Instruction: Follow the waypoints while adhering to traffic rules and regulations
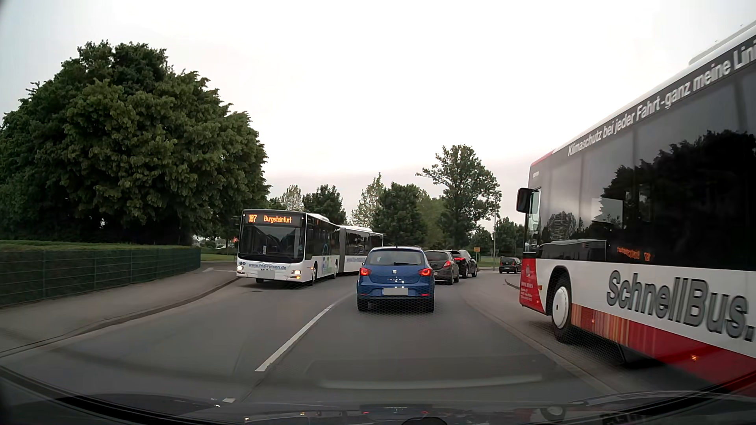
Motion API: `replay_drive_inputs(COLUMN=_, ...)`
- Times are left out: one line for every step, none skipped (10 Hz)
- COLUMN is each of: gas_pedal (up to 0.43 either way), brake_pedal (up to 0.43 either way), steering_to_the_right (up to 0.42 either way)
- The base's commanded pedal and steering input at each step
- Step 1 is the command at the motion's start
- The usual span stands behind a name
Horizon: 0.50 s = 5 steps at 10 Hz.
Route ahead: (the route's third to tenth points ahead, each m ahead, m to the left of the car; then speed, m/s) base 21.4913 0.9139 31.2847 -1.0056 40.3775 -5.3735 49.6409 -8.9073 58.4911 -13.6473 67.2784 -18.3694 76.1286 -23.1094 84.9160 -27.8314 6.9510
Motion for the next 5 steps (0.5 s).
replay_drive_inputs(gas_pedal=0.098, brake_pedal=0.000, steering_to_the_right=0.020)
replay_drive_inputs(gas_pedal=0.098, brake_pedal=0.000, steering_to_the_right=0.019)
replay_drive_inputs(gas_pedal=0.098, brake_pedal=0.000, steering_to_the_right=0.019)
replay_drive_inputs(gas_pedal=0.118, brake_pedal=0.000, steering_to_the_right=0.019)
replay_drive_inputs(gas_pedal=0.118, brake_pedal=0.000, steering_to_the_right=0.019)
